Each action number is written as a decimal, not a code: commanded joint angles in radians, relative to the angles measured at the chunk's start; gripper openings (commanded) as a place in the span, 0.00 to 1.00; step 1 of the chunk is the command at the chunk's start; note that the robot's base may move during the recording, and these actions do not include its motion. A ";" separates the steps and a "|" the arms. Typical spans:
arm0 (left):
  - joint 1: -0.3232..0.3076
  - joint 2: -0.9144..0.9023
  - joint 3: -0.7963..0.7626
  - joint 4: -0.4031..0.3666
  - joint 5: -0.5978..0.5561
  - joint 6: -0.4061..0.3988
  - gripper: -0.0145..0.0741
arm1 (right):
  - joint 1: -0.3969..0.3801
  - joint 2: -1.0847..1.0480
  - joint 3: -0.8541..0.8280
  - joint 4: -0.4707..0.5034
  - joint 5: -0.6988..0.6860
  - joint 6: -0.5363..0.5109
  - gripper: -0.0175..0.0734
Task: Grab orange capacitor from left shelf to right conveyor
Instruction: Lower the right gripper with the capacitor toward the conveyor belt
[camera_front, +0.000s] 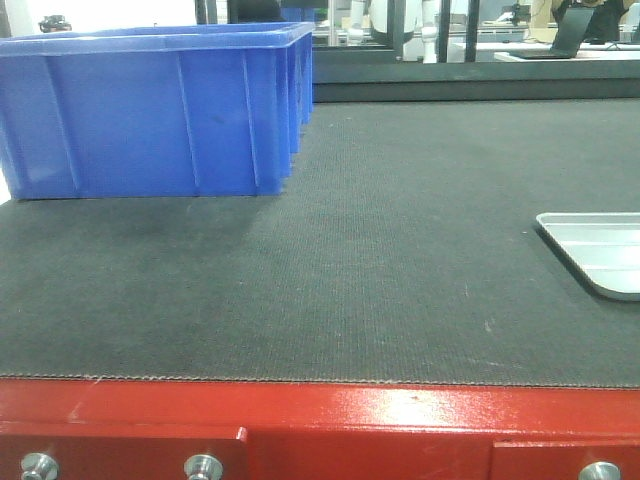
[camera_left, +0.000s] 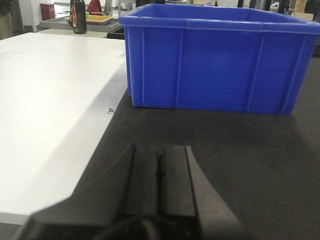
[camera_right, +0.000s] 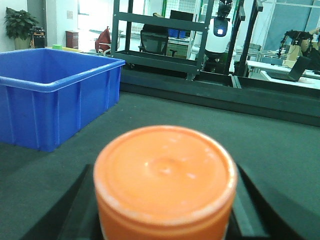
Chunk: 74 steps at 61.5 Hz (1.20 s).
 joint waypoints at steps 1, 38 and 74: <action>0.000 -0.012 -0.005 -0.002 -0.088 -0.001 0.02 | -0.006 0.011 -0.025 -0.004 -0.090 -0.008 0.36; 0.000 -0.012 -0.005 -0.002 -0.088 -0.001 0.02 | -0.006 0.040 -0.028 -0.004 -0.107 -0.005 0.36; 0.000 -0.012 -0.005 -0.002 -0.088 -0.001 0.02 | -0.006 0.953 -0.253 -0.004 -0.512 -0.005 0.36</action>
